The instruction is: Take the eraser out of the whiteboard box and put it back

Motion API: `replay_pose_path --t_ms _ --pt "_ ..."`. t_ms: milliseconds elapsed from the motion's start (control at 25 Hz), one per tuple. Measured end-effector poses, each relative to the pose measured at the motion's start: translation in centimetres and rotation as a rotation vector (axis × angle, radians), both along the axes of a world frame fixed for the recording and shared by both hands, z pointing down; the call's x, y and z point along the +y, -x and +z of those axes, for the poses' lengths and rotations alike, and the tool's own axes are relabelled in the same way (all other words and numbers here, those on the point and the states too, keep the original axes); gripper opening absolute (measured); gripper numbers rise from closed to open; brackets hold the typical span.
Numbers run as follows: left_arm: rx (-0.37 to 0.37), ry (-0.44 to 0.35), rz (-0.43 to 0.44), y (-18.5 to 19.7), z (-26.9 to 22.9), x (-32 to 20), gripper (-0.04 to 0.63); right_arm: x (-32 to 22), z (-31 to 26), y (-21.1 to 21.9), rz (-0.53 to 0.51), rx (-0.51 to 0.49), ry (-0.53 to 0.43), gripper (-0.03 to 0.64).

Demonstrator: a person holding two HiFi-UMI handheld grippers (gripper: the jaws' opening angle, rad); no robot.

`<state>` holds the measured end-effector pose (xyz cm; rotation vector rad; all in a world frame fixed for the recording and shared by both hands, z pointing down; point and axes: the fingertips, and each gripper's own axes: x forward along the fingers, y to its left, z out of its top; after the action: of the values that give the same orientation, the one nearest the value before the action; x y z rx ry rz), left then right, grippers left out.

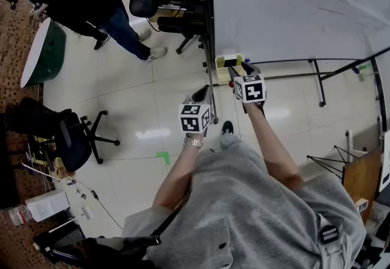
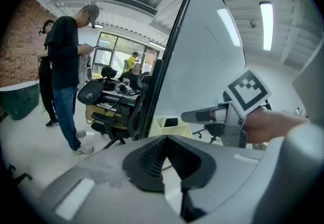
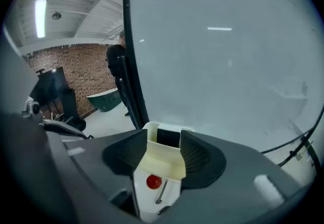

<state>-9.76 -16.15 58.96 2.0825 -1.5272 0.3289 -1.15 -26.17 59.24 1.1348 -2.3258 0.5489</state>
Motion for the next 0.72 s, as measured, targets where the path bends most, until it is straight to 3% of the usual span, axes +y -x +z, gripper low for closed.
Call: replay_pose_path --t_ms 320,440,560,720 --pt "-0.014 0.027 0.021 -1.1 0.6 -3.7 0.005 -3.0 4.1 1.0 -0.012 0.125 0.153 0.308" --pt "-0.01 0.014 0.03 -0.6 0.0 -5.8 0.005 -3.7 4.9 1.4 -0.004 0.141 0.201 0.308" --pt "-0.001 -0.001 0.054 -0.8 -0.6 -6.9 0.005 -3.3 6.4 0.2 0.041 0.238 0.272 0.308" --pt "0.004 -0.019 0.093 -1.0 -1.1 -7.8 0.005 -3.9 6.2 -0.4 0.096 0.308 0.241 0.292"
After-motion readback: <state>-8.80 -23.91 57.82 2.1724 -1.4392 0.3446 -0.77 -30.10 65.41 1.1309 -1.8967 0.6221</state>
